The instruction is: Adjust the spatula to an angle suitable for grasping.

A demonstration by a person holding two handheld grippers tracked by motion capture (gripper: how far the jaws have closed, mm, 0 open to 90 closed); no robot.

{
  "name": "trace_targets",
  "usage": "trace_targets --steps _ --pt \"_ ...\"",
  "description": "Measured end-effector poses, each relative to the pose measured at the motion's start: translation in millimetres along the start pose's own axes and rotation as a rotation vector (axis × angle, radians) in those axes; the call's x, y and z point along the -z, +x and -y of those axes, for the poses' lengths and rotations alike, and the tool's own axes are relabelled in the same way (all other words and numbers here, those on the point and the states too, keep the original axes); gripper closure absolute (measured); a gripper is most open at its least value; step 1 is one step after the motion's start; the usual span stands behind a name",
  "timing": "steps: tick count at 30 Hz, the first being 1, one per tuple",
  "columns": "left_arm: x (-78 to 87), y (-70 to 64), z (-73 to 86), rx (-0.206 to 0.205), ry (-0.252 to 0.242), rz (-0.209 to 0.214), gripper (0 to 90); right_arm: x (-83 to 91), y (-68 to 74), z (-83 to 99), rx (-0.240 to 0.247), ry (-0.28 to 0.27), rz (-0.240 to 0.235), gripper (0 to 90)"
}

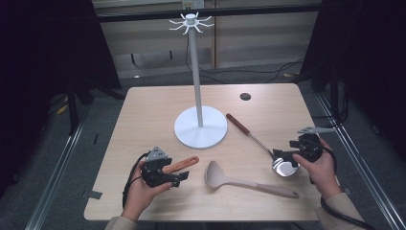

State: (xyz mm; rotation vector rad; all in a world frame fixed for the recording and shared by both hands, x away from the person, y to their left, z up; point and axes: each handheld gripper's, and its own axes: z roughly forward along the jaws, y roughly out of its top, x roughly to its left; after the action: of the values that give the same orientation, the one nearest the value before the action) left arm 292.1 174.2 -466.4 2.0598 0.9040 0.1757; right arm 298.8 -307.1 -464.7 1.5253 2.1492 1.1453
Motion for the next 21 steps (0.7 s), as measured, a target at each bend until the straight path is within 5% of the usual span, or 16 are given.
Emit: trace_targets --steps 14,21 --pt "0.1 4.2 -5.5 0.031 -0.031 0.03 11.9 0.1 12.1 -4.3 0.044 0.018 0.0 18.1" --pt "2.8 3.2 -8.8 0.032 -0.046 0.028 11.8 -18.9 28.3 -19.7 0.083 0.062 0.02 29.9"
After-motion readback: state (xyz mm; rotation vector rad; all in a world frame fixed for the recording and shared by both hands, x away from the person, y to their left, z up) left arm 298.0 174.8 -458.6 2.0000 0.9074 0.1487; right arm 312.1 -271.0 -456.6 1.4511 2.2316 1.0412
